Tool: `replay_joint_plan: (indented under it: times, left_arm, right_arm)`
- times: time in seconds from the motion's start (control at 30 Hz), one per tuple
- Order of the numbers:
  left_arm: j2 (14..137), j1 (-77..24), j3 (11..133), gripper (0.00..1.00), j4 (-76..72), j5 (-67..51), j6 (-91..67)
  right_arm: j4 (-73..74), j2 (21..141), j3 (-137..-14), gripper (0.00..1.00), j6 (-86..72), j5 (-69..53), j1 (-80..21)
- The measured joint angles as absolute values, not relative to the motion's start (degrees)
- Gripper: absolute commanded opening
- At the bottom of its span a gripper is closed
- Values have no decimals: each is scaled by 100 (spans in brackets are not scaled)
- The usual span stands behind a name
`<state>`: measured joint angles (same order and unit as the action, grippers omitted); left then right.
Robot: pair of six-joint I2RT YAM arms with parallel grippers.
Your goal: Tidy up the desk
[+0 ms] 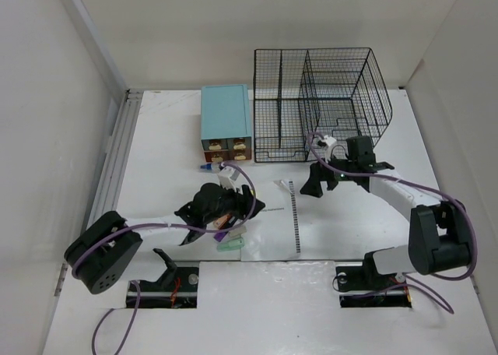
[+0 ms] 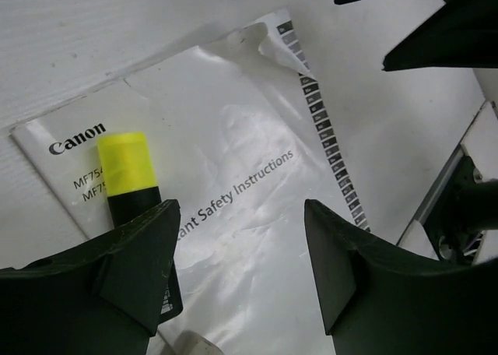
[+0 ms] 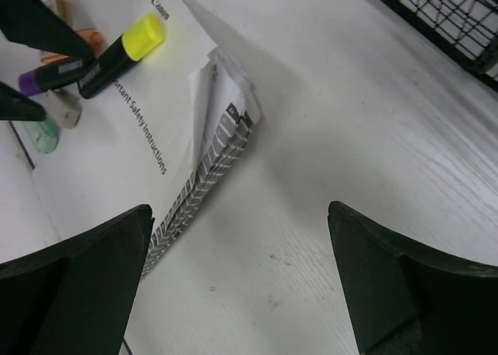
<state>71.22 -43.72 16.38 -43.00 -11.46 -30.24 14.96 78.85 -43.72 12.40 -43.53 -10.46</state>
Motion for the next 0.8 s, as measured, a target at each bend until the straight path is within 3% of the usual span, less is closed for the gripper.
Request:
replay_joint_plan:
  times: [0.6,0.8]
  left_arm:
    - [7734,-4731,1820,62,-4119,565,-2838]
    - [8044,-4958,1966,53,-3857,873,-2928]
  right_arm:
    - [888,9166,-4272,99,777,-4877,-1929]
    - [825,9198,-4294,99,633,-4858,-1999]
